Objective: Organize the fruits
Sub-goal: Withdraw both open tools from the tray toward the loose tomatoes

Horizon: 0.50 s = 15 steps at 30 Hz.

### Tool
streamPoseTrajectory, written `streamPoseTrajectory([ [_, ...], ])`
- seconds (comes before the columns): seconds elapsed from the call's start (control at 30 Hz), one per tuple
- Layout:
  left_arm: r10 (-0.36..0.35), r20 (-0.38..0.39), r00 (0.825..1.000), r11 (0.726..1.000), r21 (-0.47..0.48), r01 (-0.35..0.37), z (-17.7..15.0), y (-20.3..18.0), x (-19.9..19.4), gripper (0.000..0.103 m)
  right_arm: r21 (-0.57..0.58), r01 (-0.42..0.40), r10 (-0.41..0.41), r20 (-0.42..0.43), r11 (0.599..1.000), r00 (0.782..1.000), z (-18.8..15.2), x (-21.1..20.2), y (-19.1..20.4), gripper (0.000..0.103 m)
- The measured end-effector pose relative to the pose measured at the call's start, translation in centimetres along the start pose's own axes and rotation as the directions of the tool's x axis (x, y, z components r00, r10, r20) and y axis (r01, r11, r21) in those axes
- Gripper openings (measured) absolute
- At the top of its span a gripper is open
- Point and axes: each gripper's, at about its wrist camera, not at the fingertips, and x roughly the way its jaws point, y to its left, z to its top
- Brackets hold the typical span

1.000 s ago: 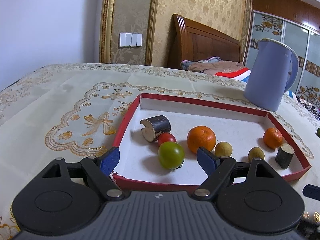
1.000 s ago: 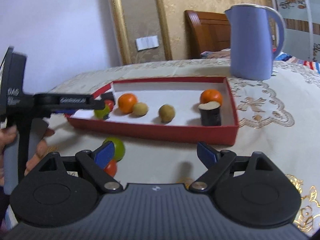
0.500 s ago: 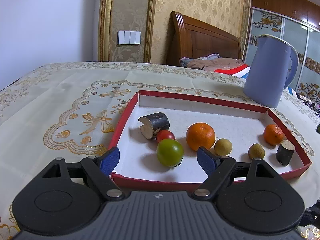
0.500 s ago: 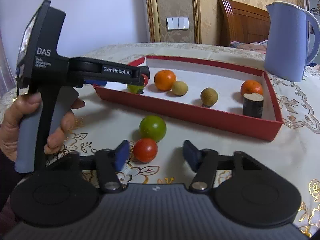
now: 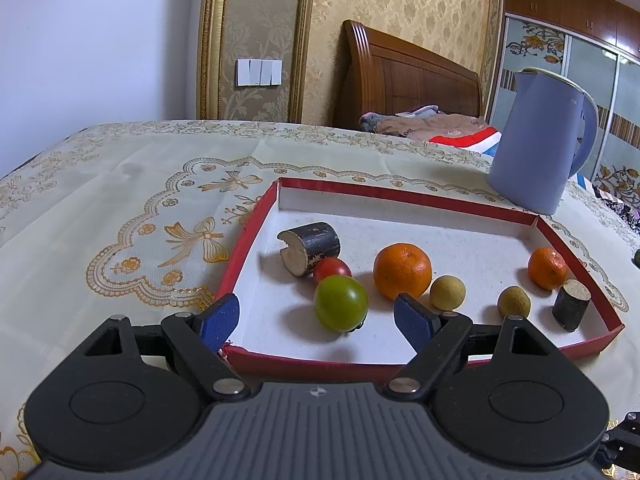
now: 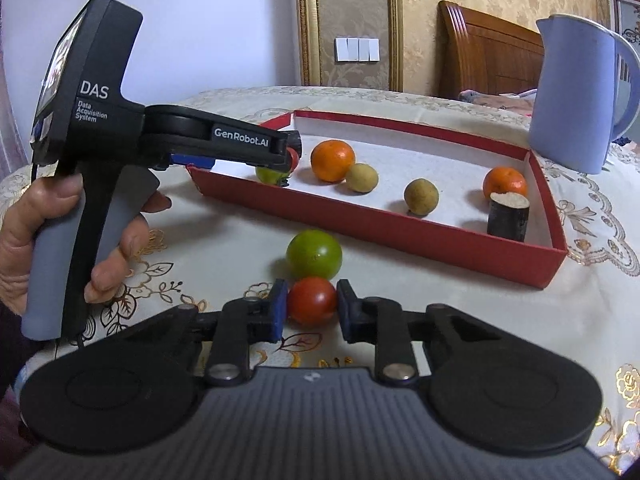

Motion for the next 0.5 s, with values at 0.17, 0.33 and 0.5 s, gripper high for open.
streamPoseTrajectory([
  [0.17,-0.003,0.002,1.000,1.000,-0.003,0.003,0.0,0.0,0.0,0.085,0.041,0.046,-0.047,0.002,0.998,0.999,0.1,-0.3,-1.1,0.025],
  [0.33,-0.005,0.003,1.000,1.000,-0.002,0.005,0.0,0.0,-0.1,0.085,0.101,0.217,-0.217,-0.015,0.971,0.976,0.8,0.1,-4.1,0.025],
  [0.5,-0.004,0.004,1.000,1.000,0.000,0.004,-0.1,-0.1,-0.1,0.085,0.154,0.295,-0.292,-0.044,0.943,0.955,1.4,1.3,-6.3,0.024],
])
